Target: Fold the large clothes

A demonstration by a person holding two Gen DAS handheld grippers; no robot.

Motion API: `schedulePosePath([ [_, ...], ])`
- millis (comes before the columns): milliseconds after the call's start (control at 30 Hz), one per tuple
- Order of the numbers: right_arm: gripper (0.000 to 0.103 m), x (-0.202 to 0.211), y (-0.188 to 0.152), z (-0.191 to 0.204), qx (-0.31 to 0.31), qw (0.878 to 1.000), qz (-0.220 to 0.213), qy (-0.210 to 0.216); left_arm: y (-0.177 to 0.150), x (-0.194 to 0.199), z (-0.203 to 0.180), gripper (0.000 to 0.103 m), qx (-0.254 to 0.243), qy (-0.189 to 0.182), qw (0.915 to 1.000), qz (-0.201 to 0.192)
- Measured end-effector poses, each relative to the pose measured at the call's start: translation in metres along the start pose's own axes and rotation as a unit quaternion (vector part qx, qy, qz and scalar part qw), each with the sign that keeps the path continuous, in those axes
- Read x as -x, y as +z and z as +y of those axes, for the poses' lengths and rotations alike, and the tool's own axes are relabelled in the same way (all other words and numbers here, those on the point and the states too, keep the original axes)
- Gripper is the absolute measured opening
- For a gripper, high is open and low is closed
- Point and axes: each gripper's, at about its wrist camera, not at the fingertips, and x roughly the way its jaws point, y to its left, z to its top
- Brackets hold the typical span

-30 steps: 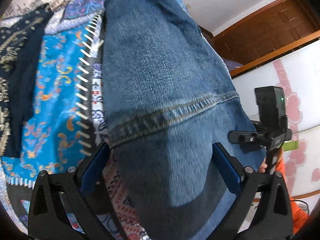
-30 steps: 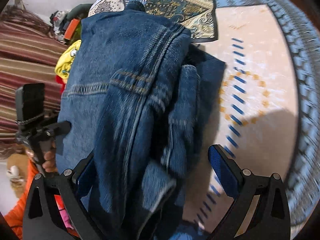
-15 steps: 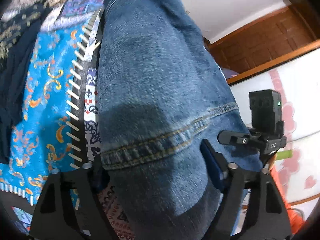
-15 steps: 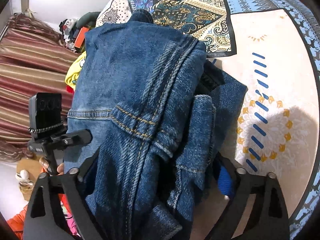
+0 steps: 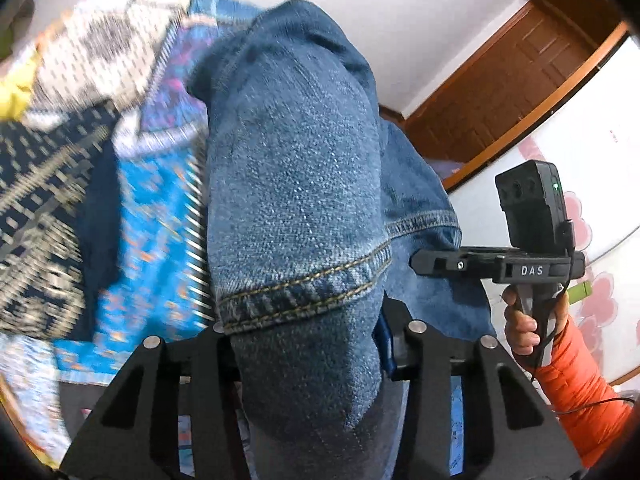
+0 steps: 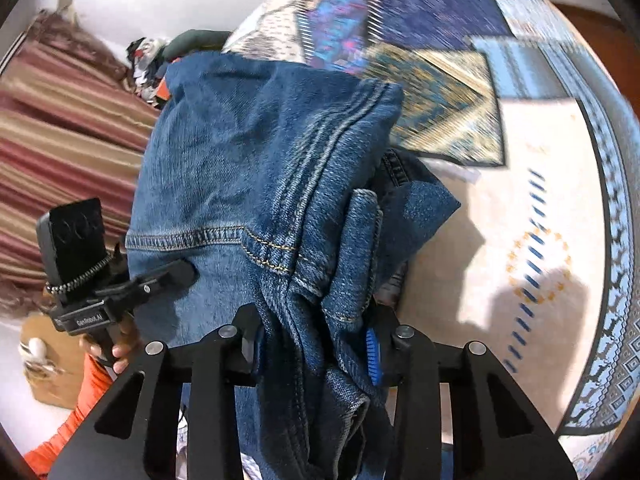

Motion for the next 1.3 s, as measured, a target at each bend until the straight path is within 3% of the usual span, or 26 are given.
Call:
schedulePosePath([
  [267,0.034,0.001,0.037,0.079,0.068,0.996,-0.054,0.019,0.039,0.101,0.029,0.044,-0.023,0.033,0.9956,-0.084],
  [533,0.034,-0.054,0.092,0.141,0.099,0.991,-0.074,0.041,0.068,0.151,0.102,0.044,-0.009,0.062,0.9907,-0.120],
  [733,0.034,-0.124,0.104,0.142,0.083,0.994,-0.045,0.047,0.071,0.138,0.181,0.044,0.043,0.076,0.9908,-0.103],
  [967,0.034,-0.219,0.113,0.104,0.027,0.999,0.002,0.034,0.055,0.079,0.264,0.045,0.112,0.091,0.9884,-0.049],
  [1067,0.035,-0.235,0.115,0.090,0.010,0.999,0.005,0.039,0.046,0.071,0.286,0.054,0.125,0.081,0.9872,-0.057],
  [1133,0.039,-0.235,0.115,0.086,0.012,0.999,0.001,0.043,0.040,0.075,0.292,0.069,0.134,0.080,0.9855,-0.067],
  [1200,0.048,-0.231,0.113,0.087,0.027,0.999,0.004,0.019,0.035,0.077,0.294,0.079,0.133,0.101,0.9835,-0.069],
  [1233,0.056,-0.228,0.109,0.091,0.035,0.999,0.005,-0.001,0.034,0.077,0.295,0.080,0.129,0.109,0.9833,-0.068],
  [1300,0.061,-0.217,0.100,0.106,0.051,0.998,-0.002,-0.043,0.029,0.083,0.284,0.081,0.113,0.135,0.9818,-0.072],
])
